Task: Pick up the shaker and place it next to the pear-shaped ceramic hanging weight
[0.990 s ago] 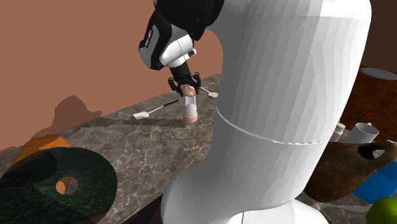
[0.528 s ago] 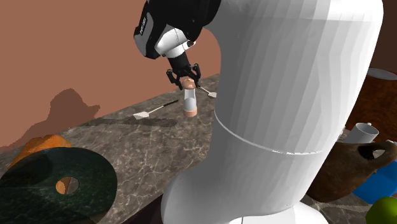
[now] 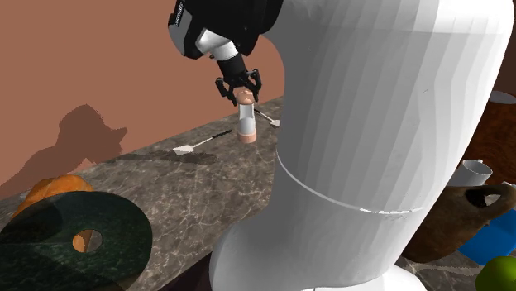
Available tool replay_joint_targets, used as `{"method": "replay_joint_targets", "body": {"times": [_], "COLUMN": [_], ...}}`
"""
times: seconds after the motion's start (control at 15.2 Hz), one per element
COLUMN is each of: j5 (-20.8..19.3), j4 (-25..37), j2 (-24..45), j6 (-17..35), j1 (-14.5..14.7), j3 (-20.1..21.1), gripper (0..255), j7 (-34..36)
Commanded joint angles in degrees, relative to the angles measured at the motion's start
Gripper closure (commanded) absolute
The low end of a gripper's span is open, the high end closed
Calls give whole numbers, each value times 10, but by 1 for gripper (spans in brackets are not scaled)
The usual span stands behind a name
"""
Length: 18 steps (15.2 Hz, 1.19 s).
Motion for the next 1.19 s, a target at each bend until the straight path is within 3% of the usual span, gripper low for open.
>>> {"method": "replay_joint_targets", "body": {"times": [0.0,1.12], "j5": [6,28], "j4": [8,122], "j2": [-6,-22], "j6": [-12,-131], "j1": [0,2], "j3": [1,4], "gripper": [255,255], "j7": [-6,-49]}}
